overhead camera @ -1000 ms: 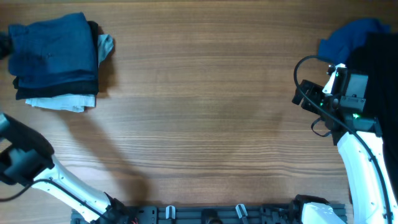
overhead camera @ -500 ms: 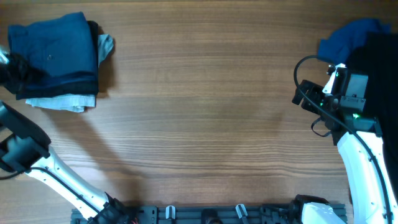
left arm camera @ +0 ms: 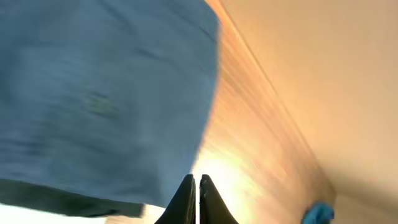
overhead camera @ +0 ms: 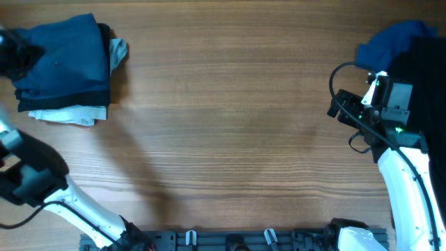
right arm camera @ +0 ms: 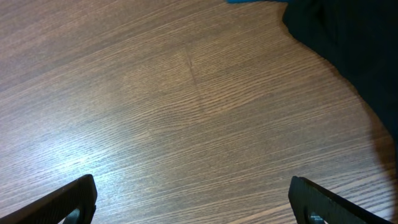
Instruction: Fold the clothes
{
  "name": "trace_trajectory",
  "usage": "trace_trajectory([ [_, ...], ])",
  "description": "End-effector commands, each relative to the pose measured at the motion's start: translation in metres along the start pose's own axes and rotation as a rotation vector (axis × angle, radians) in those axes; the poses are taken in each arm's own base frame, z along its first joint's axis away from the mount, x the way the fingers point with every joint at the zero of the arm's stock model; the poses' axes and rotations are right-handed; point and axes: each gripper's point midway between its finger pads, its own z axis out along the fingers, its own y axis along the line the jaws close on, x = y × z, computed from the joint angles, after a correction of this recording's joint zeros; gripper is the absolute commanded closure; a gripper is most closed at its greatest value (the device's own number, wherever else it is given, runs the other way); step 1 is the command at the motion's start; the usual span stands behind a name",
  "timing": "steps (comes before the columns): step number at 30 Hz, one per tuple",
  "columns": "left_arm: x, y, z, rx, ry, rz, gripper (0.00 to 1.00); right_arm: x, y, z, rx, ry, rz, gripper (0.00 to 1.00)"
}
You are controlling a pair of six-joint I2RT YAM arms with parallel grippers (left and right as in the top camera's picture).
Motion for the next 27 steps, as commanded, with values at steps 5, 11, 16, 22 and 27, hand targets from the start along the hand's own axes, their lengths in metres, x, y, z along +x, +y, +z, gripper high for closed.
trace_trajectory([
  [5, 0.056, -0.057, 0.046, 0.072, 0.180, 0.208, 0.96, -0.002, -0.005, 0.001, 0.025, -0.007, 0.008, 0.00],
  [11, 0.068, -0.057, 0.054, 0.069, 0.219, 0.202, 0.92, -0.002, -0.005, 0.001, 0.025, -0.007, 0.007, 0.00],
  [16, 0.089, -0.024, 0.084, 0.027, 0.285, 0.154, 0.92, -0.002, -0.005, 0.001, 0.025, -0.007, 0.008, 0.00],
  [22, 0.121, 0.022, 0.116, -0.024, 0.343, 0.108, 0.92, -0.002, -0.005, 0.001, 0.025, -0.007, 0.008, 0.00],
  [27, 0.115, 0.008, 0.107, 0.004, 0.315, 0.073, 0.92, -0.002, -0.005, 0.001, 0.025, -0.007, 0.008, 0.00],
])
